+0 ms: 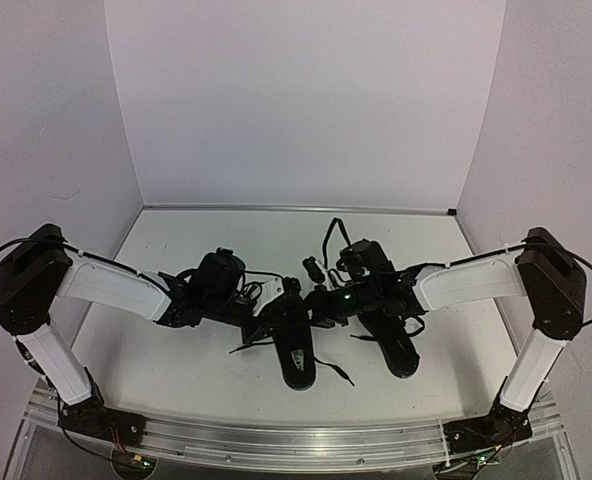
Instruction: Tie the shoes
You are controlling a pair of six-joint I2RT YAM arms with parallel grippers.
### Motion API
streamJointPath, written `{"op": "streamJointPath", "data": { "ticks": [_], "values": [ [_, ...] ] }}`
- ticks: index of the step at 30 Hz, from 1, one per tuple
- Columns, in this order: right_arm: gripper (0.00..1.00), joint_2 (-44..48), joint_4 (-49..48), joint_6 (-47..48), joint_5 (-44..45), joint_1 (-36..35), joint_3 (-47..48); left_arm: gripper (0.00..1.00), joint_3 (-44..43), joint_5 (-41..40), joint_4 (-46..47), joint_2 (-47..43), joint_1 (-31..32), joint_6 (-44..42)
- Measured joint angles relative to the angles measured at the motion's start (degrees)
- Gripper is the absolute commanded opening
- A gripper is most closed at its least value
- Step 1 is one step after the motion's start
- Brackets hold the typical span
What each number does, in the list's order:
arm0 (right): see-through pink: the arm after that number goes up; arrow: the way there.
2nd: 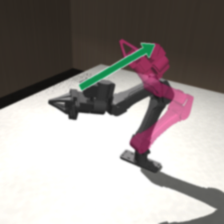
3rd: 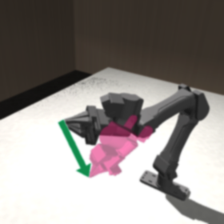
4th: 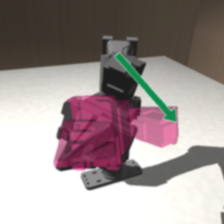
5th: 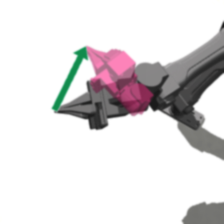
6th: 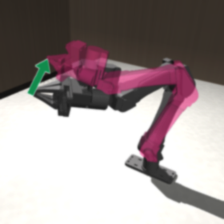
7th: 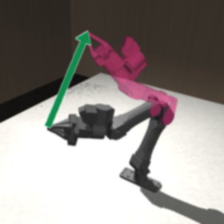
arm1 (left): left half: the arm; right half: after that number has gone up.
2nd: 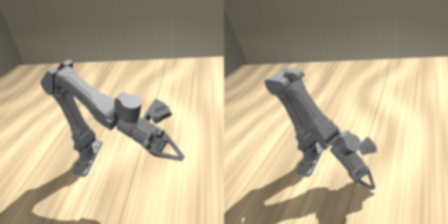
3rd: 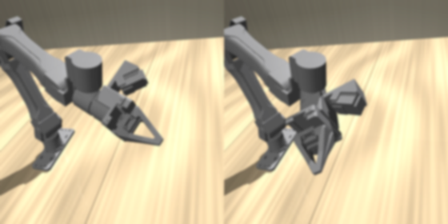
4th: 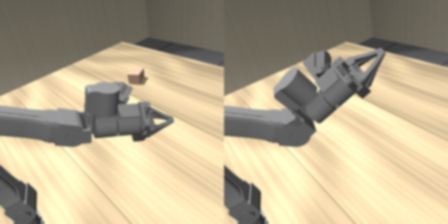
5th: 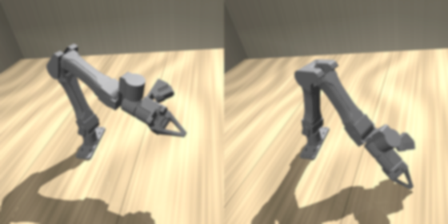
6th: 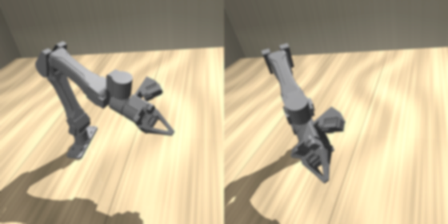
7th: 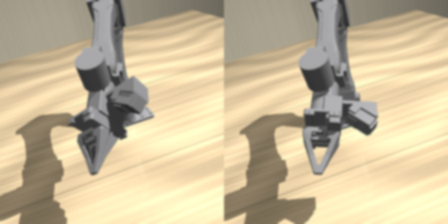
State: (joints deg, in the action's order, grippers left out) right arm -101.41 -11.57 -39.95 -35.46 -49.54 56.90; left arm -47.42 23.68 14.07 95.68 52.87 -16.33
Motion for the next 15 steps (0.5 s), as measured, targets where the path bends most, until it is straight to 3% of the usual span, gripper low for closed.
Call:
{"op": "streamJointPath", "data": {
  "ticks": [15],
  "values": [
    [0.41, 5.11, -0.85, -1.72, 0.02, 0.07, -0.51, 0.07, 0.09, -0.44, 2.53, 0.85, -0.01, 0.35]
  ]
}}
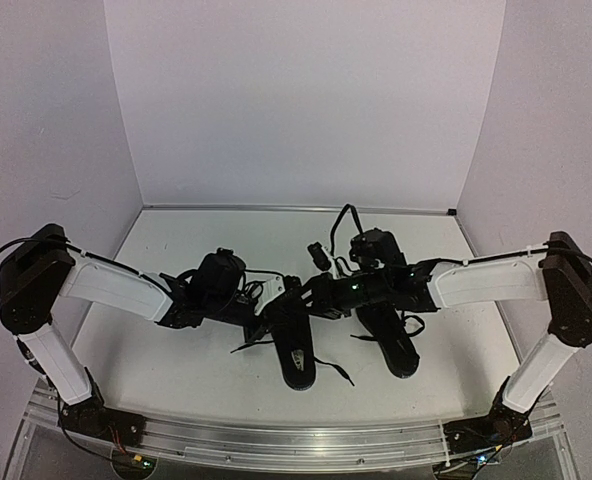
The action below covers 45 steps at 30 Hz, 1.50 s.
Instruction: Tie the shoes
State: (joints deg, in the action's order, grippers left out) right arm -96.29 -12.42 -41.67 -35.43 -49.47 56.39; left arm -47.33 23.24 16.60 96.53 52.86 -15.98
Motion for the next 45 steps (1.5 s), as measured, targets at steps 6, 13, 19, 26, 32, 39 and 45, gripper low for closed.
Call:
{"op": "streamJointPath", "data": {
  "ticks": [6, 13, 19, 26, 32, 39, 45],
  "values": [
    [0.38, 3.12, 0.15, -0.15, 0.67, 1.03, -2.90, 0.12, 0.27, -1.01, 0.10, 0.00, 0.00, 0.85],
    [0.35, 3.28, 4.80, 2.64, 2.89, 1.54, -4.44, 0.14, 1.45, -1.47, 1.05, -0.02, -0.08, 2.71],
    [0.40, 3.28, 7.29, 5.75, 2.83, 1.54, -4.81, 0.10, 1.73, -1.54, 1.58, -0.60, -0.34, 3.92],
    [0.38, 3.13, 9.47, 8.57, 2.84, 1.17, -5.30, 0.12, 1.73, -1.54, 2.46, -1.63, -0.54, 4.57],
    [0.36, 0.62, 9.63, 9.62, 3.03, 0.93, -4.79, 0.11, 1.73, -1.54, 3.54, -1.64, -0.66, 5.87],
    [0.33, -2.77, 9.87, 10.40, 3.05, 0.93, -2.26, 0.00, 1.73, -1.56, 4.18, -1.64, -0.76, 7.07],
    [0.31, -4.34, 9.77, 10.73, 2.97, 0.89, 0.65, 0.00, 3.69, -2.93, 5.43, -3.08, -0.91, 7.26]
  ]
}}
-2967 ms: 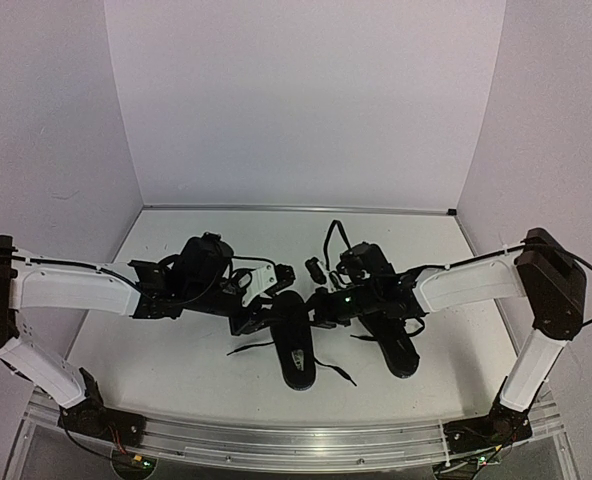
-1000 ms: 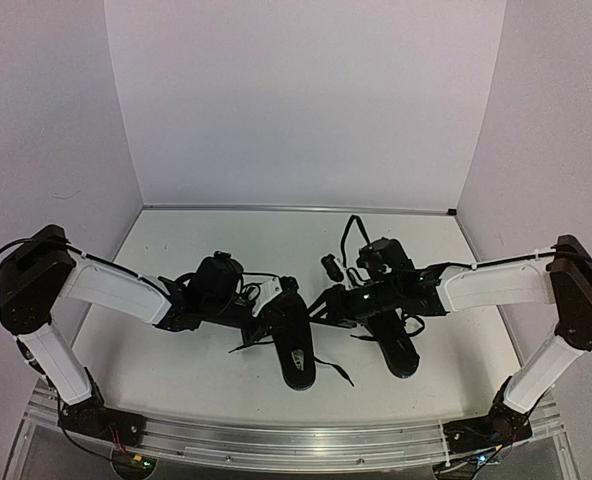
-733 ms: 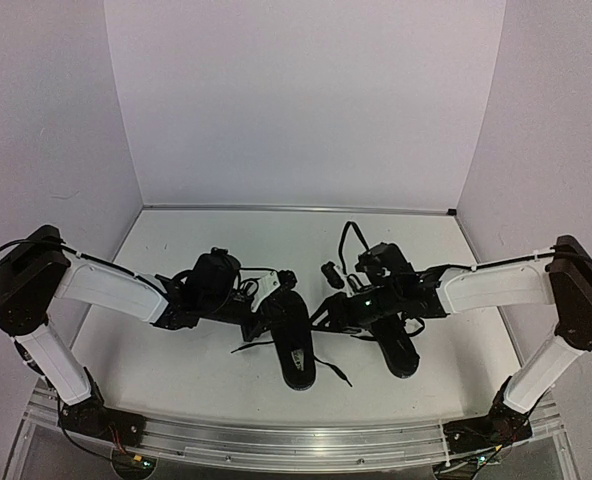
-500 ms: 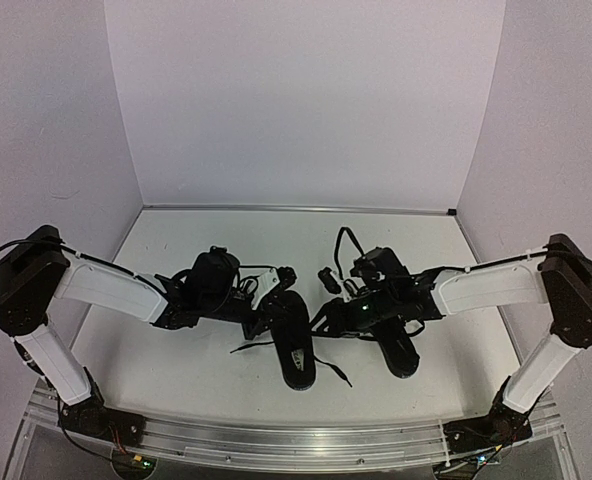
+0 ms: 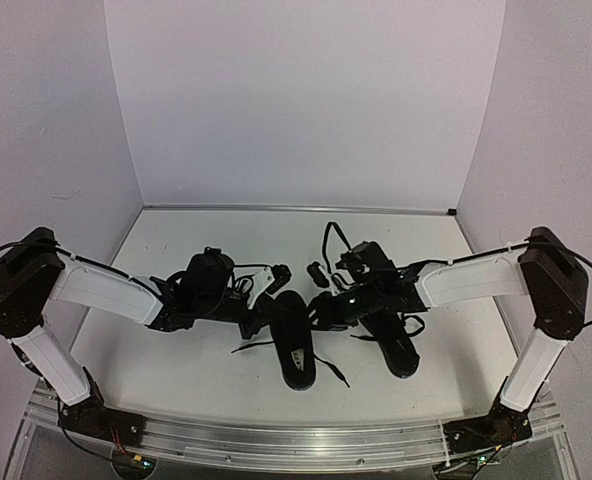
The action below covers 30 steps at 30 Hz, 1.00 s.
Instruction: Tie the shoes
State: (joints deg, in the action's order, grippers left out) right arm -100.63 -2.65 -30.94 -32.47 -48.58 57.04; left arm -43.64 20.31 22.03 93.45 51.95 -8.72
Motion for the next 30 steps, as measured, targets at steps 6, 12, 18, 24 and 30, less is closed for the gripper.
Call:
{"op": "streamJointPath", "data": {
  "ticks": [6, 12, 18, 24, 30],
  "values": [
    [0.29, -2.67, -0.32, 0.34, -0.15, -0.16, 2.45, 0.00, 0.51, -0.93, 0.68, -0.84, -0.05, 0.38],
    [0.21, -5.22, -0.31, 0.84, -0.22, -0.38, 3.61, 0.00, 1.16, -1.09, 1.04, -0.86, -0.05, 1.19],
    [0.00, -5.36, -0.27, 1.07, -0.64, -0.49, 3.76, 0.00, 1.37, -2.11, 1.06, -0.94, -0.20, 1.30],
    [0.00, -5.28, -0.31, 1.36, -0.74, -0.50, 3.72, 0.00, 1.82, -3.75, 1.17, -0.96, -0.33, 1.68],
    [0.00, -2.92, -0.27, 1.36, 0.53, -0.59, 2.09, 0.00, 2.94, -6.07, 1.51, -1.05, -0.42, 2.79]
  ]
}}
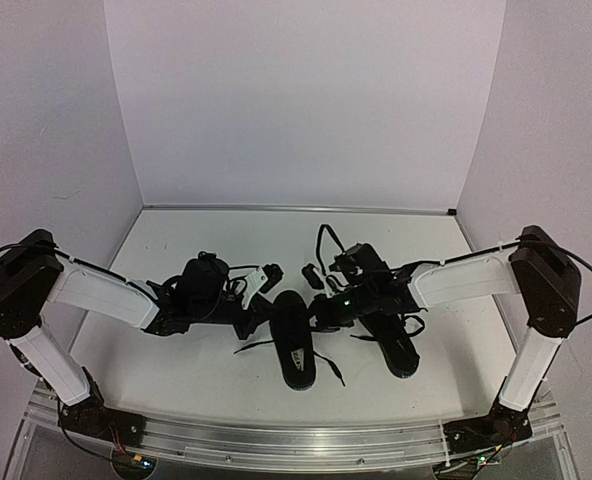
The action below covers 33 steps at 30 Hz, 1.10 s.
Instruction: Tie the shoes
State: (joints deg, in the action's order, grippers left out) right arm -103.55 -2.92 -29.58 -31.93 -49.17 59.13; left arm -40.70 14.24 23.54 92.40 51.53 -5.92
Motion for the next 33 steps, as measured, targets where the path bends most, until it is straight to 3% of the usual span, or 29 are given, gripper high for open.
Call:
{"op": "streamJointPath", "data": {
  "ticks": [14, 25, 33],
  "values": [
    [0.00, 1.06, -0.11, -0.02, 1.06, -0.03, -2.04, 0.01, 0.05, -7.59, -3.32, 1.43, 0.00, 2.80],
    [0.00, 1.58, -0.51, -0.23, 0.84, -0.04, -2.07, 0.35, 0.29, -6.93, -6.17, -0.12, 0.00, 1.40],
    [0.00, 1.58, -0.55, -0.40, 0.63, -0.04, -2.07, 0.38, 6.31, -9.06, -5.42, -15.54, 0.00, -3.78]
  ]
}}
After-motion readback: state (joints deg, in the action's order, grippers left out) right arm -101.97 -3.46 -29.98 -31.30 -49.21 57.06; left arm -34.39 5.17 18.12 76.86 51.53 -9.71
